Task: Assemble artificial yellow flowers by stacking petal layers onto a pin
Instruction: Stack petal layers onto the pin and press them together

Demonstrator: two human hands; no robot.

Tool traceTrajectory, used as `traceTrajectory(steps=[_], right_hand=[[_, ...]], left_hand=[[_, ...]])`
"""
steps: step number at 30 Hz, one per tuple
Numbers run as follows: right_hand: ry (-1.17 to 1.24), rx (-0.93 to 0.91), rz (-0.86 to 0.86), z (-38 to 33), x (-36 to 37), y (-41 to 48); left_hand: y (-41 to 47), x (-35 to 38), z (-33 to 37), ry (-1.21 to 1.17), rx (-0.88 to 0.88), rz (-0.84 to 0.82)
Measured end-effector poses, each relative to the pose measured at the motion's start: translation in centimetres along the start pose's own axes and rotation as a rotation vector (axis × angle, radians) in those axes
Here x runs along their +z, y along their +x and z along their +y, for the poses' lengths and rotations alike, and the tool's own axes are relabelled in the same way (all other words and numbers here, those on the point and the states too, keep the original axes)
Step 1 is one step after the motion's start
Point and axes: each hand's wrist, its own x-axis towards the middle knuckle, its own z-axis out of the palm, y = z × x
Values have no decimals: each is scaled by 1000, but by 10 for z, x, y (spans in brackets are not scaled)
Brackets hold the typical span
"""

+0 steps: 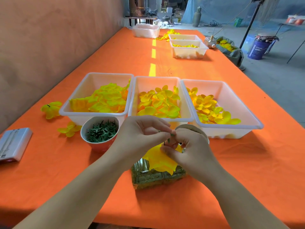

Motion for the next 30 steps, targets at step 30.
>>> traceTrajectory(steps=[30], right_hand=[[132, 159, -85, 2, -4, -2]], left_hand=[[-5, -4, -24, 377, 135, 18]])
